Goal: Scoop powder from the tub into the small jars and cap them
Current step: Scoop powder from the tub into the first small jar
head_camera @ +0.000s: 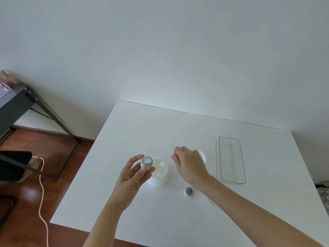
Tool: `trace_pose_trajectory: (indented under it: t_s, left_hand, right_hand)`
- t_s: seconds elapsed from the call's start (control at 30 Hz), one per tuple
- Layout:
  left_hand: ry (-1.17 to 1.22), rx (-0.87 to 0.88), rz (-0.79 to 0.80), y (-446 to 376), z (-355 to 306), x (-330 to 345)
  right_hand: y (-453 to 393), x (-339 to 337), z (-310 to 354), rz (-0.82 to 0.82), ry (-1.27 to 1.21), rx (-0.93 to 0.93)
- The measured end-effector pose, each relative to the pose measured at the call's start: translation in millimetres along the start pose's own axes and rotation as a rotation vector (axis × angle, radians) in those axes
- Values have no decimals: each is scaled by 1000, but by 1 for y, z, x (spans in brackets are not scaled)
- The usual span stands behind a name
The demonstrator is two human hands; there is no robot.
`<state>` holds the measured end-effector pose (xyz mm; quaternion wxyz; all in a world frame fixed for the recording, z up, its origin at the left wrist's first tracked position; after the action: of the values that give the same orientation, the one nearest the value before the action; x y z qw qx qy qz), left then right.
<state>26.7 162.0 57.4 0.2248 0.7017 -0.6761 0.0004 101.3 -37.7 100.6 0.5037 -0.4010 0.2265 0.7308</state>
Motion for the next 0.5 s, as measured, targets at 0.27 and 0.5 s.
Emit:
trace_pose_trajectory:
  t_s: [0.27,0.5]
  left_hand:
    - [-111,20,6,5,-1,-7]
    - [-221,31,-20,5,3,-12]
  right_hand:
    - [-22,51,6,275,239,32]
    - [-20,40,-12,214,-223,402]
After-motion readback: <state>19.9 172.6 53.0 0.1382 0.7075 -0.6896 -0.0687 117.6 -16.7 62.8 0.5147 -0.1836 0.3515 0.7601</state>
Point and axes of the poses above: each hand's wrist, its own y-axis away from the middle knuckle, its own x-axis out of the palm, z = x × y, the point moved 2 cm from there along -y, towards the middle knuckle, and after that the axes turned 15 degrees about -y, right-handed, at the moved point
